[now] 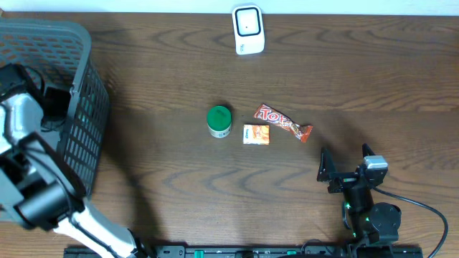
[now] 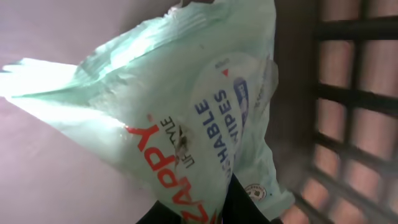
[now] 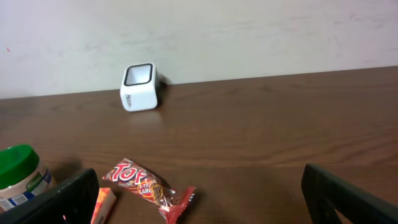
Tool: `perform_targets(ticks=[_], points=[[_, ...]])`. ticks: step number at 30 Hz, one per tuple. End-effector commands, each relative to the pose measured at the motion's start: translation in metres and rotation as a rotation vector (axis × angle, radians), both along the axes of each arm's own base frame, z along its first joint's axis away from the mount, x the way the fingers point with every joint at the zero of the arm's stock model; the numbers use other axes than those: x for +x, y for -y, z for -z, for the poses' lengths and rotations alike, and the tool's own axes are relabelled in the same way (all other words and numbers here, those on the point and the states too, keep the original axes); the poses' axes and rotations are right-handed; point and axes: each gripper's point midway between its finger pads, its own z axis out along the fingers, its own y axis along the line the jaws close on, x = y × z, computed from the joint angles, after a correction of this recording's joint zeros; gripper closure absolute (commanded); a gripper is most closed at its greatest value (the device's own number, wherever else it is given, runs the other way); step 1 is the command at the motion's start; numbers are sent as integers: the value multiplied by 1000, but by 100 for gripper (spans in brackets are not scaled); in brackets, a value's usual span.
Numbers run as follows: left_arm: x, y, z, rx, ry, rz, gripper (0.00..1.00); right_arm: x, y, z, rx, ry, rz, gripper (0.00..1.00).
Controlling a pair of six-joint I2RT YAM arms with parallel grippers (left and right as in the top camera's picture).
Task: Scan the item barcode
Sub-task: 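Grasp the mint-green wipes pack with the left gripper and lift it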
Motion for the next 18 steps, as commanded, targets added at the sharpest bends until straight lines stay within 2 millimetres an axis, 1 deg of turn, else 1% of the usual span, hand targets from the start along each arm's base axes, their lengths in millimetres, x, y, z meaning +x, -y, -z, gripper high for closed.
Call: perform_targets(ticks=[1,3,6,7,10,11,13,15,18], points=[[-1,-8,-90,136,164,1,91,0,-1,1,10,-5,-2,1],[-4,-6,-125,182,231,1,91,0,-1,1,11,-5,-3,1],[-15,1,-180,256,340,-2,91,0,-1,1,10,-5,-2,1],[-20,5,-199,283,379,-2,90,0,-1,1,11,-5,-3,1],[-38,19,-247,348,478,1,90,0,-1,1,11,-5,-3,1],[-43,25,-259,360,508,9,90,0,-1,1,11,-5,-3,1],[-53,45,-284,375,570,40,90,0,-1,1,11,-5,-3,1],[-59,67,-300,374,619,86,90,0,-1,1,11,-5,-3,1],[-61,108,-311,340,661,181,90,0,-1,1,11,-5,-3,1]])
